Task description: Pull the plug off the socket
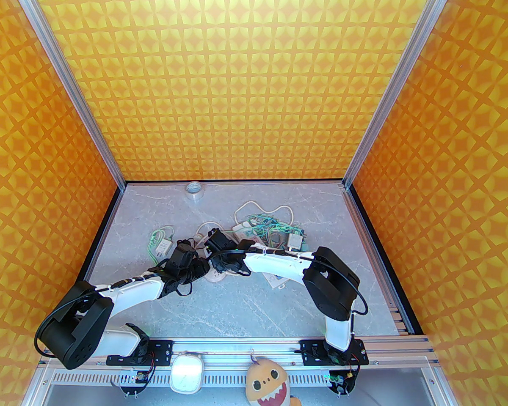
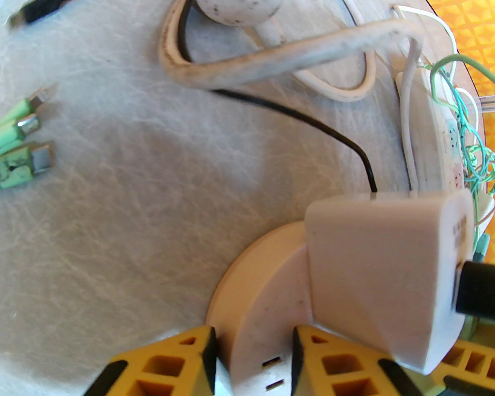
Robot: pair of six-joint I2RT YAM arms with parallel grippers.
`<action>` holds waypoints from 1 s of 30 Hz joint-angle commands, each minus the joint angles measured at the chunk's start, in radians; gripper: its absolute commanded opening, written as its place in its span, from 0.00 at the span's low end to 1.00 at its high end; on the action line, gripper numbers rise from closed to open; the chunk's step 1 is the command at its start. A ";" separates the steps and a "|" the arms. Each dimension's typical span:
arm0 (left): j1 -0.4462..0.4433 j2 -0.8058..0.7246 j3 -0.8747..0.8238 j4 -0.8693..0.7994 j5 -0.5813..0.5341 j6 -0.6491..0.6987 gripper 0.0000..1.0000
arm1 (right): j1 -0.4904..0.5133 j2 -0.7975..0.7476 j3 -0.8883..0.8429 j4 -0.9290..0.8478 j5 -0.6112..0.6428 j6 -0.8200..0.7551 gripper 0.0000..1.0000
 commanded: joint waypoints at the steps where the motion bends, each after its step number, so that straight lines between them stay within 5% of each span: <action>1: 0.008 0.077 -0.054 -0.227 -0.078 0.026 0.33 | 0.013 -0.031 0.050 -0.040 0.042 -0.050 0.27; 7: -0.001 0.053 -0.053 -0.227 -0.076 0.023 0.34 | 0.015 0.005 0.064 -0.020 -0.036 -0.019 0.27; 20: -0.012 -0.236 -0.141 0.001 0.076 -0.004 0.56 | 0.031 0.036 0.079 0.003 -0.081 0.006 0.28; 30: -0.049 -0.050 -0.095 -0.112 -0.005 -0.003 0.43 | 0.041 0.056 0.091 0.002 -0.081 0.013 0.29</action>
